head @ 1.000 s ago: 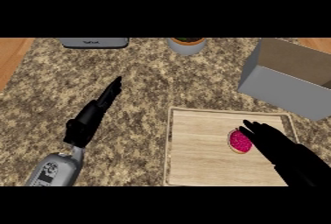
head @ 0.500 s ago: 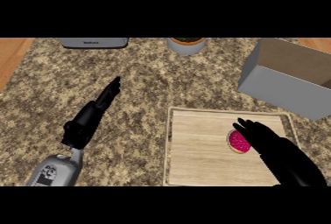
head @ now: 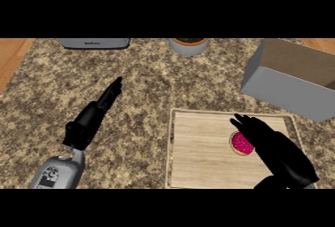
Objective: Pick the cupcake from the tray and place it in the cardboard box
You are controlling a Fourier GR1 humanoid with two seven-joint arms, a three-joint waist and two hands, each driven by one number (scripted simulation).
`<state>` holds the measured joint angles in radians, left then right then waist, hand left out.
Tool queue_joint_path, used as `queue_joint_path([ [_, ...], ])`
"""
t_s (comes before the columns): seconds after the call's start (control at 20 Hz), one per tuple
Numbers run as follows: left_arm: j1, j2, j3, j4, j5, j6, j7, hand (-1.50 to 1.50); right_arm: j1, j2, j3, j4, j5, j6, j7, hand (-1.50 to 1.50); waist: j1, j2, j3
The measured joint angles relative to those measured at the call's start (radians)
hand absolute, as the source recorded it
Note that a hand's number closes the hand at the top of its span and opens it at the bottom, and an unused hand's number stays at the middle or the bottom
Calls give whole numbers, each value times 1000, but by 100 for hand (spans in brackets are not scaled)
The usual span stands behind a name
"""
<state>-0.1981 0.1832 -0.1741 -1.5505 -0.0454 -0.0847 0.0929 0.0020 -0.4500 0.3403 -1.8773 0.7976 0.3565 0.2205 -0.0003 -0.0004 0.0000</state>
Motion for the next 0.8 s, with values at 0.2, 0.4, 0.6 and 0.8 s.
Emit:
queue_joint_path([
  [0.2, -8, -18, 18, 8, -8, -19, 4, 0, 7, 30, -3, 22, 36, 19, -19, -150, -1, 0, 0],
  [0.4, 12, -37, 21, 0, -30, -24, -10, 0, 7, 58, 1, 64, 81, 27, -42, -150, 0, 0, 0],
  [0.6, 12, -48, 31, -3, -40, -36, -1, 0, 0, 84, -1, 119, 122, 24, -59, -150, 0, 0, 0],
  [0.8, 23, -61, 33, -8, -59, -42, -3, 0, -10, 100, -17, 159, 147, 30, -85, -150, 0, 0, 0],
])
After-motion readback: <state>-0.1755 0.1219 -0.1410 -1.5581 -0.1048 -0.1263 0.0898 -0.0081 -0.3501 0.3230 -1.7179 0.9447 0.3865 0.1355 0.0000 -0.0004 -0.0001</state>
